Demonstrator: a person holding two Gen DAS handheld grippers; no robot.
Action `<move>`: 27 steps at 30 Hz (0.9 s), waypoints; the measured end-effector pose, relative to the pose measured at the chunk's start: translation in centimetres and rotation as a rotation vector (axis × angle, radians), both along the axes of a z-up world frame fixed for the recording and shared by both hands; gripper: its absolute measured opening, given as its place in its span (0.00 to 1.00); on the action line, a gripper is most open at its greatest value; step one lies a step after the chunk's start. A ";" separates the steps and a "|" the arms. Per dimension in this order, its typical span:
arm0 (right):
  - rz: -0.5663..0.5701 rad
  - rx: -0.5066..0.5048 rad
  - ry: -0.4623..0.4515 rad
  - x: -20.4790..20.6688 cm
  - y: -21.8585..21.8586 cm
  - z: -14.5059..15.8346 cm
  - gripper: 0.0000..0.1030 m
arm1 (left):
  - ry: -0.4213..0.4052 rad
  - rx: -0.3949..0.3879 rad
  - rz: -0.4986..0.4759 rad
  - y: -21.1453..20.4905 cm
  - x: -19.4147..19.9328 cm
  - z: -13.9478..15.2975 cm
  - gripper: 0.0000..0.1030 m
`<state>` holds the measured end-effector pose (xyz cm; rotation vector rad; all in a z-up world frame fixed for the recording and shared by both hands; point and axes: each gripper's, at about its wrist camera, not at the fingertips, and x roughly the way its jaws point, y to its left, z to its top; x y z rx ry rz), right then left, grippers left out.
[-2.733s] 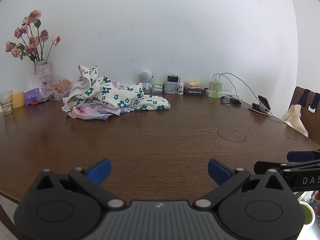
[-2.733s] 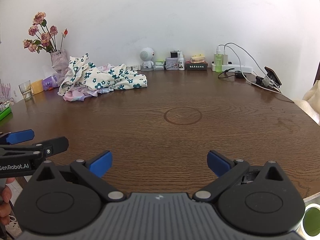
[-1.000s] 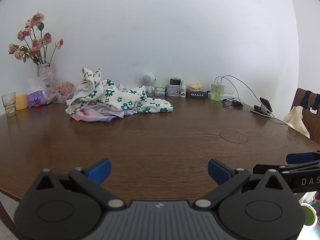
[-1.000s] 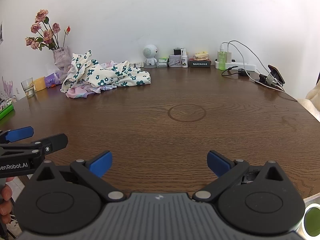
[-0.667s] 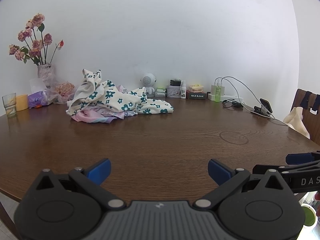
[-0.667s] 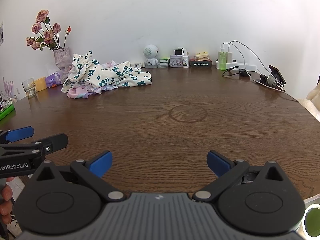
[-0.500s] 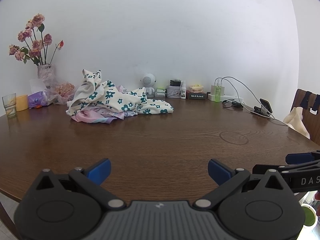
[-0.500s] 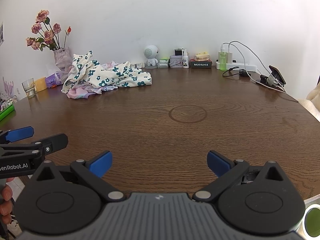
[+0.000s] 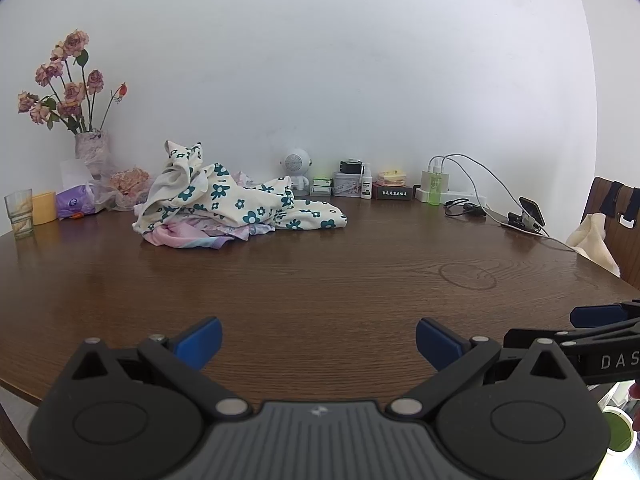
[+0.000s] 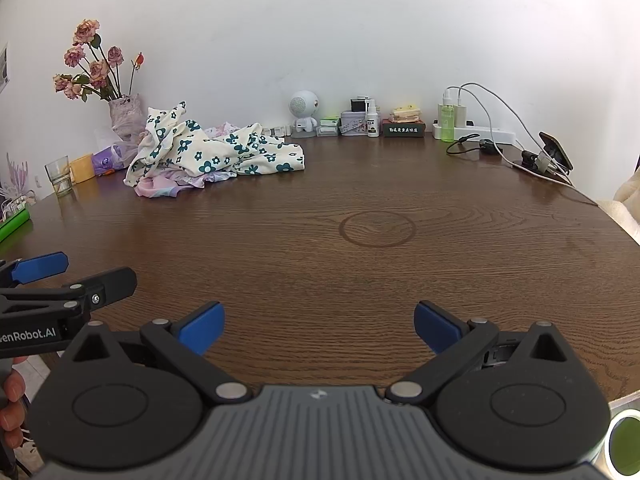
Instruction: Fold clothes
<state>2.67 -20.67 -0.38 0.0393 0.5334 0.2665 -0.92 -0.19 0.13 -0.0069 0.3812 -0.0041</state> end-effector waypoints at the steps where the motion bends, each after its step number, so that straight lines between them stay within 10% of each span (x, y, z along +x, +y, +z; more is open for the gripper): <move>1: 0.000 0.000 0.000 0.0 0.0 0.0 1.00 | 0.000 0.000 0.000 0.0 0.0 0.0 1.00; 27: 0.010 0.008 0.001 0.5 0.2 0.1 1.00 | 0.002 0.007 0.004 0.5 0.9 0.3 1.00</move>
